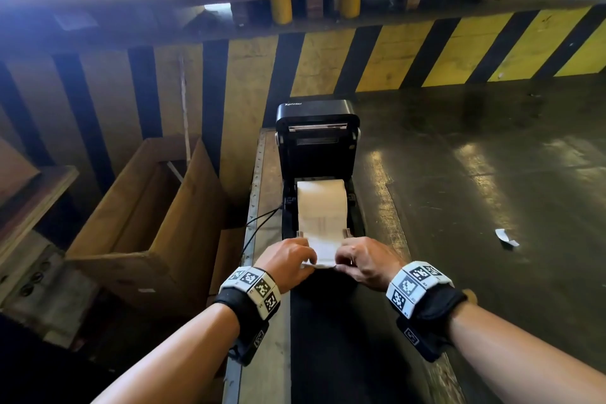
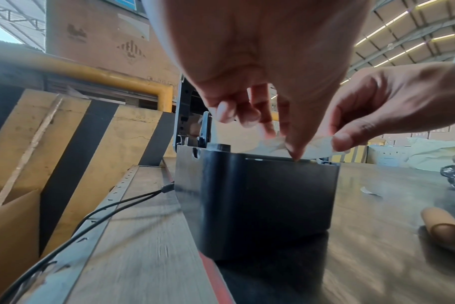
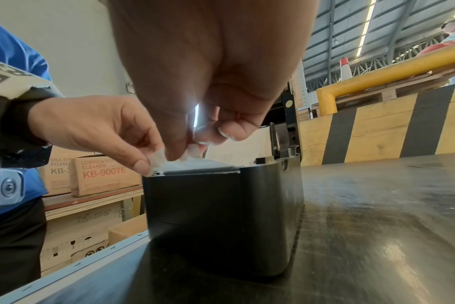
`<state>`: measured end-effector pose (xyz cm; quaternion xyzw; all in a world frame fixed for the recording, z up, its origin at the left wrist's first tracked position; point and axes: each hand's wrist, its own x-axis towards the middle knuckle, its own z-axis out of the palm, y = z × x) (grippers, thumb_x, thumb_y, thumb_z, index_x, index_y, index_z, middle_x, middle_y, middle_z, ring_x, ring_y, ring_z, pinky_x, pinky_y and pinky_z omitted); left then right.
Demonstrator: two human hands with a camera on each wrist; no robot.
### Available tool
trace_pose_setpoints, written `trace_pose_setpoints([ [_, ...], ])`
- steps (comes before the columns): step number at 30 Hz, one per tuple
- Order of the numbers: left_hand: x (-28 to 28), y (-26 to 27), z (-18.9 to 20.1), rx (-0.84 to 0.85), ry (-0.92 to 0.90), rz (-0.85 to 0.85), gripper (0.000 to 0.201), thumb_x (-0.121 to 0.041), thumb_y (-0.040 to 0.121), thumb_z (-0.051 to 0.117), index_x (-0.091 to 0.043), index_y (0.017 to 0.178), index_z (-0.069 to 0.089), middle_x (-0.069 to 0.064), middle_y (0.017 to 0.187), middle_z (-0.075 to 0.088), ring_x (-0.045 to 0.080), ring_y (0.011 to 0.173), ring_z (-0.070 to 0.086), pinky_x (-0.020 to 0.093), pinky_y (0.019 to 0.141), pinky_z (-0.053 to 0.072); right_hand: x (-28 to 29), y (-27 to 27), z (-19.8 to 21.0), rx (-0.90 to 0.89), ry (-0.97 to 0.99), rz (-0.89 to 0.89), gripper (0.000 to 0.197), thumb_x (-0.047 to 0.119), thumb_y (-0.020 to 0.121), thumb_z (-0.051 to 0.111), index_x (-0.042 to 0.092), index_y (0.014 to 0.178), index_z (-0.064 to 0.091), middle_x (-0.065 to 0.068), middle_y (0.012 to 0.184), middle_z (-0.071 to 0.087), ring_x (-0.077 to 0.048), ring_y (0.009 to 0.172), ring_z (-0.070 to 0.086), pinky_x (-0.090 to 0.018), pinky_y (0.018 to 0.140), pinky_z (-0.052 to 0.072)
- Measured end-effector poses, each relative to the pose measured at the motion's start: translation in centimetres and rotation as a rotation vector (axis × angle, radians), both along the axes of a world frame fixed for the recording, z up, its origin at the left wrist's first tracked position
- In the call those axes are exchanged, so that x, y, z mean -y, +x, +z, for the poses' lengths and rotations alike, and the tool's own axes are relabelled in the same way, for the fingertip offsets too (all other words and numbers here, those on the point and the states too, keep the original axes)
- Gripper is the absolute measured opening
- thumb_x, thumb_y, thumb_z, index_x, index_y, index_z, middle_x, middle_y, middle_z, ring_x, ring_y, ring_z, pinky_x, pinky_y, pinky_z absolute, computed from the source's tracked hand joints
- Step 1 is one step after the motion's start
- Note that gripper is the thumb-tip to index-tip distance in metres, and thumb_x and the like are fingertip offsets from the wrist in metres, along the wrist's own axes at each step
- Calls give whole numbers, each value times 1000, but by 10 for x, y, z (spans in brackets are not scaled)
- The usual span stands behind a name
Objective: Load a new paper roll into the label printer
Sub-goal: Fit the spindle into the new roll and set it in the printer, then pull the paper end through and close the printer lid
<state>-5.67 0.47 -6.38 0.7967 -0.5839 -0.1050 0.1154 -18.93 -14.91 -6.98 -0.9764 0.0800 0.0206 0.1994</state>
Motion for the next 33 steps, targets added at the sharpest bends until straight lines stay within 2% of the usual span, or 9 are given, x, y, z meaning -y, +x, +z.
trace_pose_setpoints([
  [6,-14,-16,-3,-15,16,-20,26,-22,87,52,-14,106,68,3,103,68,20,92,62,31,79,50,-11,-20,-3,-10,5,-9,19,33,88,57,16,94,62,0,98,61,-17,88,58,-25,68,40],
  [10,-21,-22,-6,-28,40,-25,27,-23,87,53,-15,108,67,3,104,67,20,95,60,28,79,46,-11,-33,-2,-1,35,-37,14,29,86,60,17,92,65,1,99,61,-15,85,58,-30,73,50],
  [15,-27,-29,-8,-48,80,-43,27,-19,85,52,-18,110,63,2,106,62,21,92,59,29,76,46,-14,-40,2,-31,59,-40,13,27,85,62,16,89,68,1,96,64,-11,79,53,-23,66,43],
  [22,-33,-26,-10,-80,102,-60,27,-20,84,53,-21,110,63,0,103,64,17,90,60,25,75,47,-14,-39,1,-90,118,-18,10,24,84,64,15,87,69,1,92,63,-13,81,58,-28,73,52],
  [26,-31,-18,-10,-123,157,-88,29,-23,82,54,-23,109,65,-1,100,67,10,80,55,28,78,51,-7,-33,2,-173,214,-1,16,28,81,67,13,88,70,1,89,64,-12,79,60,-27,73,53],
  [28,-26,-9,0,-169,214,-109,29,-27,83,57,-22,109,66,-1,98,69,9,78,57,22,78,49,4,-27,10,-223,278,0,29,39,78,68,14,95,70,-2,92,68,-13,82,63,-27,76,54],
  [30,-16,10,19,-178,225,-91,31,-33,85,58,-20,112,66,0,99,71,9,82,62,19,78,48,24,-17,24,-162,281,-46,37,47,77,66,17,98,68,-2,97,71,-13,87,65,-30,81,55],
  [33,7,51,63,-139,10,73,33,-32,86,61,-17,115,64,2,101,69,10,83,60,21,77,48,58,8,58,27,240,-182,32,45,80,64,19,100,68,-2,99,71,-13,89,65,-34,85,54],
])
